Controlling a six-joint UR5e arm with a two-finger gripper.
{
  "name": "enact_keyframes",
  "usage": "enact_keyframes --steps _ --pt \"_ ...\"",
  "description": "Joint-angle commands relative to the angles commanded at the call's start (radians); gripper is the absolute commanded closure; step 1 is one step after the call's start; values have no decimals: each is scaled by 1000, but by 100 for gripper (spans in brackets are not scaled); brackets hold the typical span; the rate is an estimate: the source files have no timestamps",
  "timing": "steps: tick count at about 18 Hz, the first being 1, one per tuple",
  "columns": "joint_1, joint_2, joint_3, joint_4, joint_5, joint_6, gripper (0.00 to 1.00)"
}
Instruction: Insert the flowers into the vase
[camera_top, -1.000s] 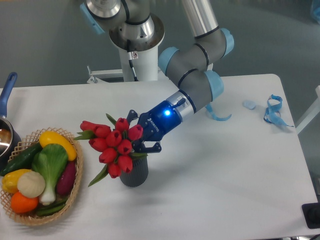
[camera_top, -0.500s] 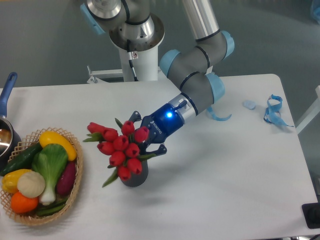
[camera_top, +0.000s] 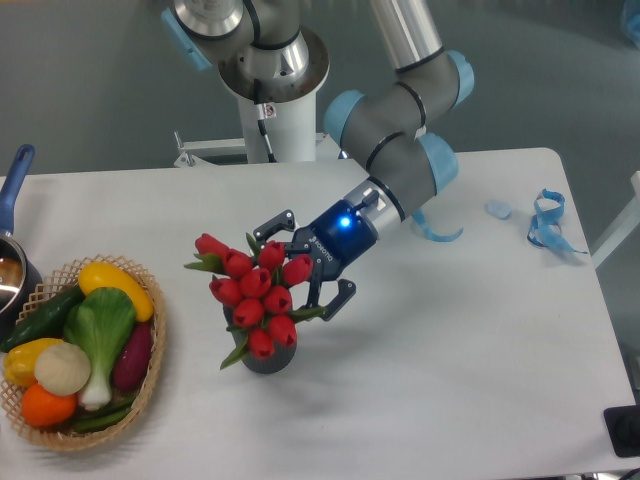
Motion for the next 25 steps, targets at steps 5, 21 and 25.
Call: enact_keyframes --steps 5,21,25 --pt "37 63 3 -2 150 0 0" --pt "261 216 259 -92 609 17 0" --pt "275 261 276 -204 787 229 0"
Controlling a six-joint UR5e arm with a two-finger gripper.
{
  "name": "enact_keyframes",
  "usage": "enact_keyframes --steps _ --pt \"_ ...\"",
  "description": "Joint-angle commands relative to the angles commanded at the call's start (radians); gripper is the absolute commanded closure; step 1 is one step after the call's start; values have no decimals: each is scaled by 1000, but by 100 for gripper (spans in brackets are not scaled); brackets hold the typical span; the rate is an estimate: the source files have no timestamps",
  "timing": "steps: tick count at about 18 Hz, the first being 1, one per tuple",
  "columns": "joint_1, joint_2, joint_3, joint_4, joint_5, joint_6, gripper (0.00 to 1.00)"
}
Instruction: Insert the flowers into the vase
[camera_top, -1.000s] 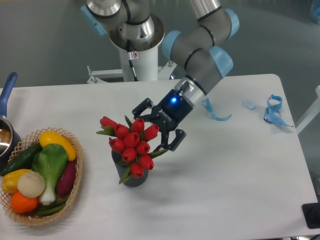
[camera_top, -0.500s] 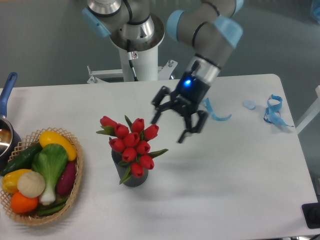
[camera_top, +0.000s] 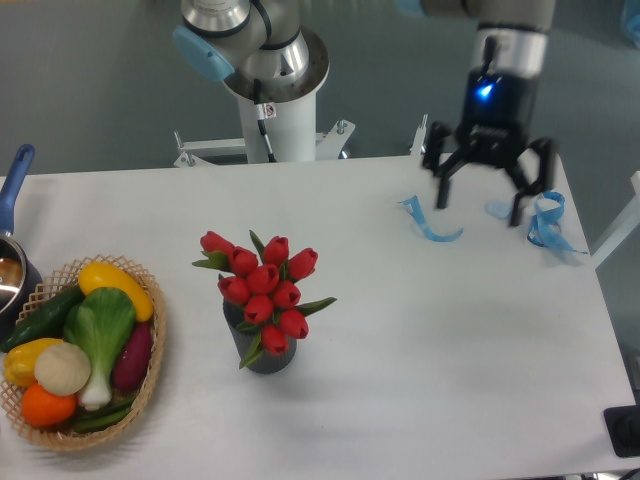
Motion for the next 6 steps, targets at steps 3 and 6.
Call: enact_keyframes --steps 3,6 --pt "26 22 9 -72 92 173 0" --pt "58 37 6 -105 96 247 0"
